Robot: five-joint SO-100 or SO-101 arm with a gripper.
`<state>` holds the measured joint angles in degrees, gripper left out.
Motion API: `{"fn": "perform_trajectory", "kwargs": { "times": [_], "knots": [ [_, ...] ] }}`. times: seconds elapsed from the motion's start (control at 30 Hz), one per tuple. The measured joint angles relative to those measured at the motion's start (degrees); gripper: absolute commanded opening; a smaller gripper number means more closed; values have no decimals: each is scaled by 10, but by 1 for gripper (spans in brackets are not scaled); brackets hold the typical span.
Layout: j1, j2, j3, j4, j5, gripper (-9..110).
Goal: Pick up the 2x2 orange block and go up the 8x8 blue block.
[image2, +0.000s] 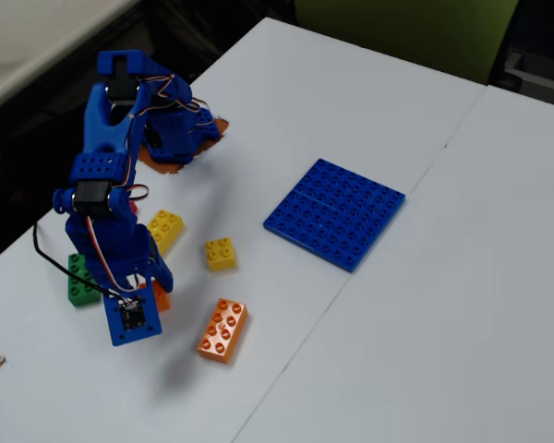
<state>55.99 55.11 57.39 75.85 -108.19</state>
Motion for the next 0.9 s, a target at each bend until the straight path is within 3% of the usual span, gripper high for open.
{"fn": "perform_trajectory", "kwargs": {
  "times": [0.57,0.9],
  "knots": [
    [-49,190,24,0,-50,0],
    [-112,361,161,-4,-48,0]
  ]
}}
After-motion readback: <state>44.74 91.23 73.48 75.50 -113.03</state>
